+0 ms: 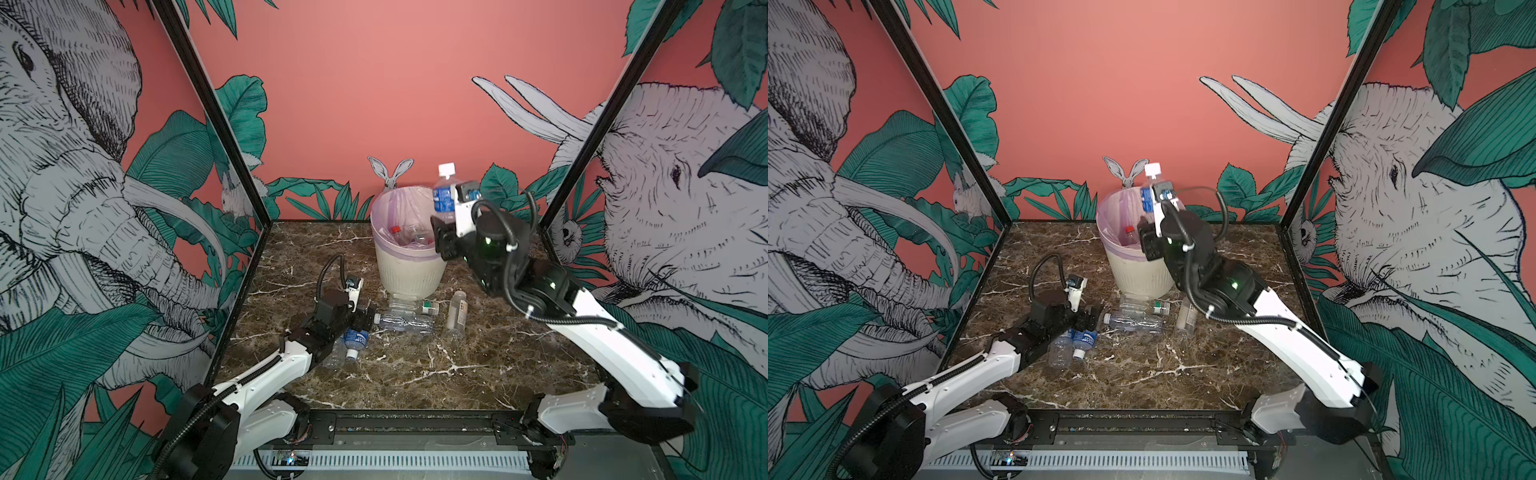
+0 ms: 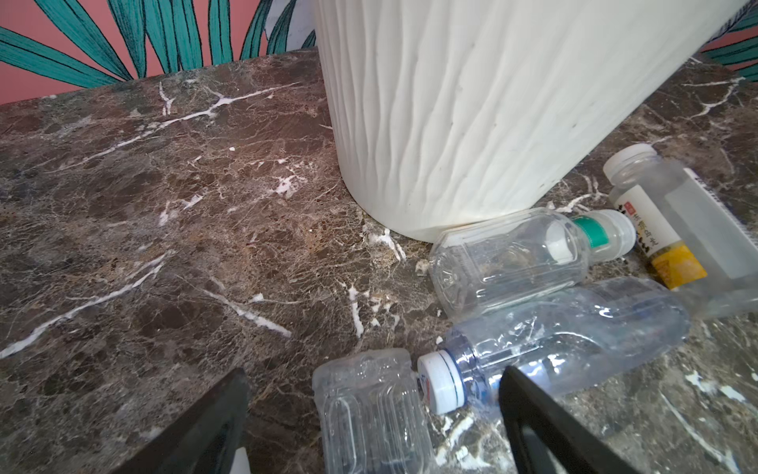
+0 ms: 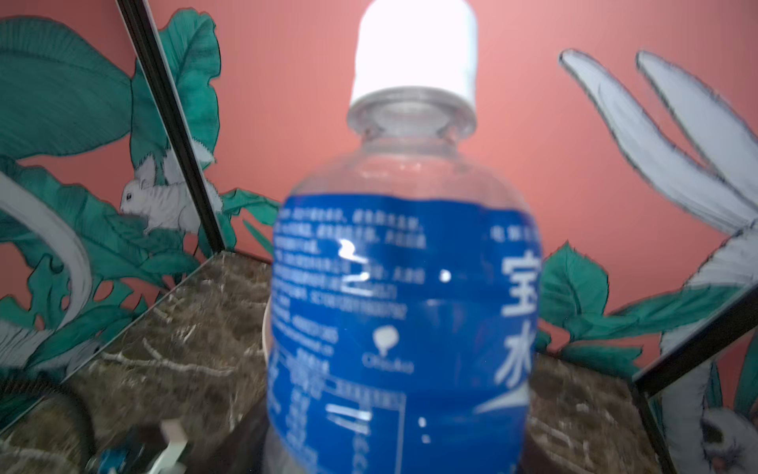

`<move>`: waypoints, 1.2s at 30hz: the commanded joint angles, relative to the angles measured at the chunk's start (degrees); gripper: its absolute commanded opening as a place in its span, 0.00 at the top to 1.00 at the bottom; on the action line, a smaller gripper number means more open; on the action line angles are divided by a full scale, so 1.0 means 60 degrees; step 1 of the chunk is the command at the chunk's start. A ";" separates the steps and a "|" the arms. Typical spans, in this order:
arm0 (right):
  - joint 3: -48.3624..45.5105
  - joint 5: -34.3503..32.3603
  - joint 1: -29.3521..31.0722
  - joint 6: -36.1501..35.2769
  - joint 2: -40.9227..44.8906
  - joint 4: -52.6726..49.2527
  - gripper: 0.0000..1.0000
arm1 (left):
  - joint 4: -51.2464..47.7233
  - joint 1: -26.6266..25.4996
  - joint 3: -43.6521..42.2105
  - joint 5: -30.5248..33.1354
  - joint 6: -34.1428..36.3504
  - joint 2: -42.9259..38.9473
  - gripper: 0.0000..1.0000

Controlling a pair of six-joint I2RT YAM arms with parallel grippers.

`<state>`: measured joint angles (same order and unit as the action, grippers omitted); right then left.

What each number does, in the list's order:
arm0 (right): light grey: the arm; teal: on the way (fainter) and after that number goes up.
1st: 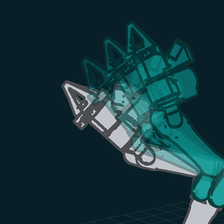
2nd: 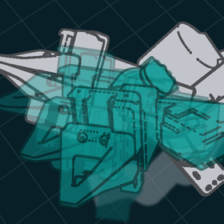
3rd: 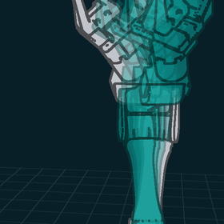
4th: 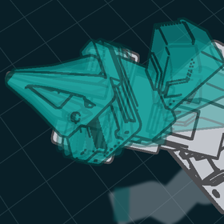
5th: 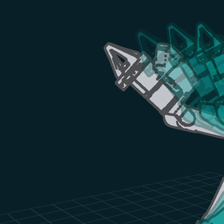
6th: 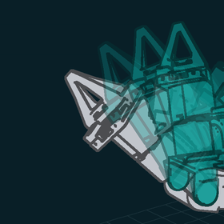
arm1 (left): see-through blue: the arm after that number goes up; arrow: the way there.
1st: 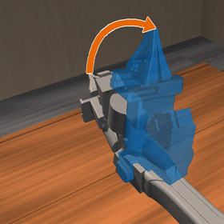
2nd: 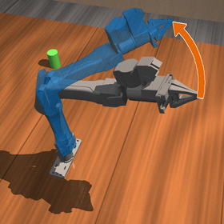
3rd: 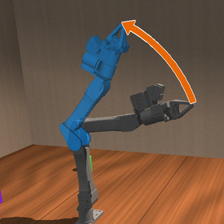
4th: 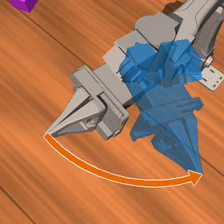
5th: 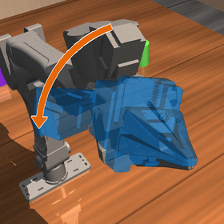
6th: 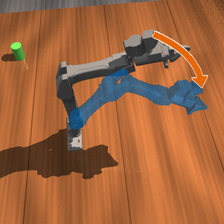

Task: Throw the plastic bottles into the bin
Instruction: 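Lift the blue-label water bottle with the right gripper over the bin, then open the right gripper to drop the water bottle into the bin, then lower the right gripper beside the bin while the left gripper reaches the blue-label bottle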

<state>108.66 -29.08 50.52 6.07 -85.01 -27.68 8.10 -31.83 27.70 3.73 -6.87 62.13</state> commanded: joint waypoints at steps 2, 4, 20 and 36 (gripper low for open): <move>0.4051 0.1703 -0.1138 -0.0606 -0.3128 -0.1297 0.03 | 0.0046 0.0006 -0.0003 0.0067 0.0106 -0.0217 0.04; 0.5791 0.1440 -0.1454 -0.0545 -0.4113 -0.2099 0.01 | 0.0007 0.0010 -0.0006 0.0084 0.0098 -0.0250 0.04; -0.0151 0.0730 -0.1679 -0.0637 -0.0219 0.0671 0.01 | -0.0053 0.0004 -0.0091 0.0299 -0.0011 -0.0410 0.03; -0.7868 -0.0496 -0.2034 0.0892 0.2783 0.2702 0.01 | -0.2537 -0.0098 0.0440 0.1865 -0.1160 -0.2041 0.00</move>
<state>65.34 -30.50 38.57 9.08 -69.06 -16.16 -0.51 -31.97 28.25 11.40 -11.27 53.41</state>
